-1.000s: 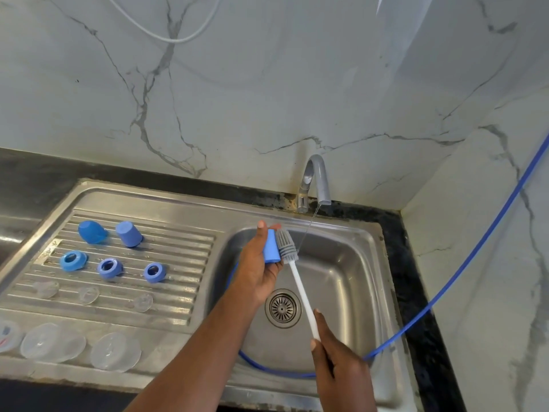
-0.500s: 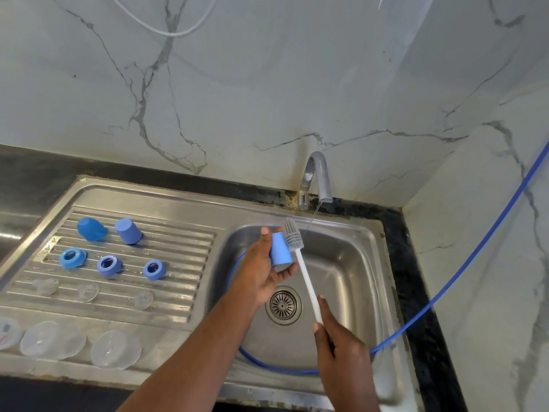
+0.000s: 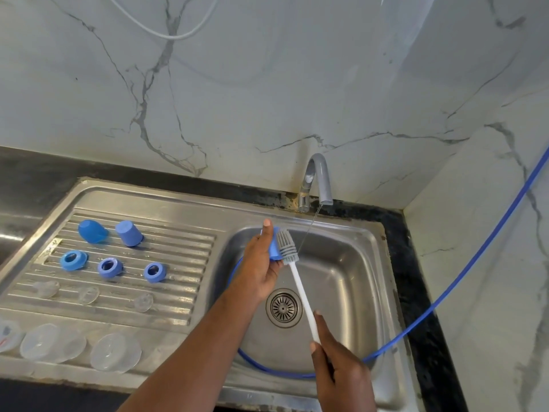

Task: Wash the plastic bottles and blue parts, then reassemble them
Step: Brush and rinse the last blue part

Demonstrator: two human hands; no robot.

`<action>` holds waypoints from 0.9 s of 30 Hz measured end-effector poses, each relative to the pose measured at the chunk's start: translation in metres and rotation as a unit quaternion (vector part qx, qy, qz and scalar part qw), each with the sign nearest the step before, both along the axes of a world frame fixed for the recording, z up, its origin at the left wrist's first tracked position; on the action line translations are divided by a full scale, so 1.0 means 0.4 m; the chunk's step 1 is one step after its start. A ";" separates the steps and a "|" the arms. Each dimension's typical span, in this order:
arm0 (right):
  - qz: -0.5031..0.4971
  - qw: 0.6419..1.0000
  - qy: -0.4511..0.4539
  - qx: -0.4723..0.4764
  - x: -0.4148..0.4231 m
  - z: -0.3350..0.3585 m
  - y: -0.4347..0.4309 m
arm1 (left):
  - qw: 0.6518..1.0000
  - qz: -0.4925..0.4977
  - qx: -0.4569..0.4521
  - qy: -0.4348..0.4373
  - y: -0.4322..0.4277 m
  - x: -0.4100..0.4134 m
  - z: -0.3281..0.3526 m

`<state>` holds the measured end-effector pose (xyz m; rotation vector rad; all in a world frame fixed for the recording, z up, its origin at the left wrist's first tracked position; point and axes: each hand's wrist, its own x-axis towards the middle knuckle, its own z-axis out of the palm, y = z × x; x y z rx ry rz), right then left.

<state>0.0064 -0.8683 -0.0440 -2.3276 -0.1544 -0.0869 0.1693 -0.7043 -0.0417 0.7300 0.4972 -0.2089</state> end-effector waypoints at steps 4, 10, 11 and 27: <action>-0.033 0.999 -0.003 0.006 0.031 -0.004 -0.009 | 0.999 -0.024 -0.003 -0.025 -0.014 -0.010 -0.014; 0.001 1.000 0.010 0.007 -0.010 -0.003 -0.010 | 0.999 0.033 -0.012 -0.003 0.013 0.006 -0.021; 0.004 1.000 0.015 0.010 -0.017 -0.004 -0.012 | 0.999 0.039 -0.009 -0.004 0.019 0.008 -0.025; -0.031 0.999 -0.010 0.011 0.032 -0.013 -0.003 | 0.998 0.007 -0.044 0.042 -0.017 -0.013 -0.007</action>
